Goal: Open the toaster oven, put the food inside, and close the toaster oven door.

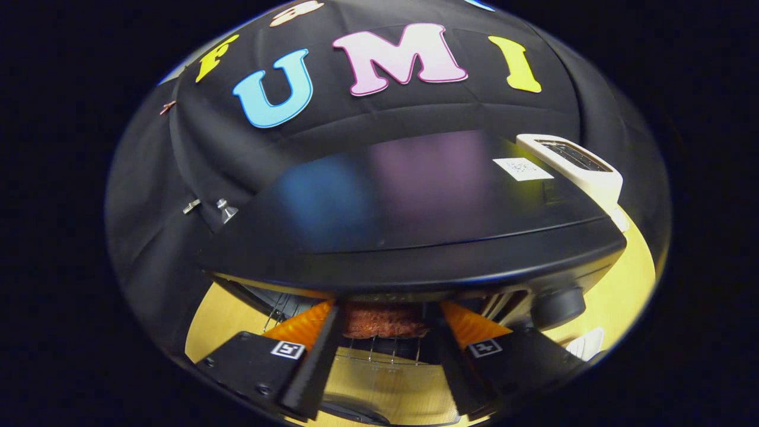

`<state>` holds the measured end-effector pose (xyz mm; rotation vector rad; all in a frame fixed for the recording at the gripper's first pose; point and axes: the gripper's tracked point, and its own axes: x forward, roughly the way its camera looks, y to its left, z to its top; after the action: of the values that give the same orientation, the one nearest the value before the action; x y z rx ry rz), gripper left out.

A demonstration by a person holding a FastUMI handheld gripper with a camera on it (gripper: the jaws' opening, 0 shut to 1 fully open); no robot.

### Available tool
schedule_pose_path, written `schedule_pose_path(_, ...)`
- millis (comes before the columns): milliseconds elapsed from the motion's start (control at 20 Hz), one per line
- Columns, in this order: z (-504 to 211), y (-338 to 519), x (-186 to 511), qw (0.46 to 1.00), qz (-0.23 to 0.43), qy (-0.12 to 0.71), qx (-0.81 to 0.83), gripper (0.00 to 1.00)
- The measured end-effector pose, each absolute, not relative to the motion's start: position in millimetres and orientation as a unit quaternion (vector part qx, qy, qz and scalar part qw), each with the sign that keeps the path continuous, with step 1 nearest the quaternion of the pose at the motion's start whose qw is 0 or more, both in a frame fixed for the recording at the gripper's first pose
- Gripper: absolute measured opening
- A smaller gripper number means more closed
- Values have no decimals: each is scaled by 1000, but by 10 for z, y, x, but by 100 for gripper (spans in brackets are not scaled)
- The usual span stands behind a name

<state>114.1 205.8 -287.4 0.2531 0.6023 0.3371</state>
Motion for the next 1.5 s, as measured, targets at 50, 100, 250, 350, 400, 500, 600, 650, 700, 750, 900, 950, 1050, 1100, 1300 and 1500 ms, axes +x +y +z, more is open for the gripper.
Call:
schedule_pose_path(50, -2842, 2078, 1118, 934, 166, 291, 122, 89)
schedule_pose_path(100, -2810, 2071, 1103, 937, 163, 286, 119, 98)
schedule_pose_path(250, -2708, 2059, 977, 936, 167, 285, 123, 98)
schedule_pose_path(350, -2638, 2018, 874, 938, 167, 282, 116, 98)
schedule_pose_path(400, -2617, 1998, 817, 939, 167, 282, 110, 98)
schedule_pose_path(500, -2580, 1950, 676, 940, 165, 283, 101, 99)
schedule_pose_path(600, -2522, 1924, 526, 940, 163, 282, 100, 99)
schedule_pose_path(650, -2501, 1904, 441, 940, 160, 285, 100, 99)
schedule_pose_path(700, -2491, 1893, 362, 939, 157, 289, 100, 98)
schedule_pose_path(750, -2483, 1883, 267, 938, 153, 295, 103, 99)
schedule_pose_path(900, -2430, 1936, -13, 933, 152, 306, 116, 99)
schedule_pose_path(950, -2422, 1956, -101, 932, 153, 307, 118, 99)
schedule_pose_path(1050, -2442, 2026, -271, 925, 158, 322, 123, 98)
schedule_pose_path(1100, -2463, 2054, -355, 922, 157, 330, 130, 98)
schedule_pose_path(1300, -2627, 2183, -712, 907, 165, 366, 125, 98)
schedule_pose_path(1500, -2897, 2274, -994, 894, 161, 406, 102, 99)
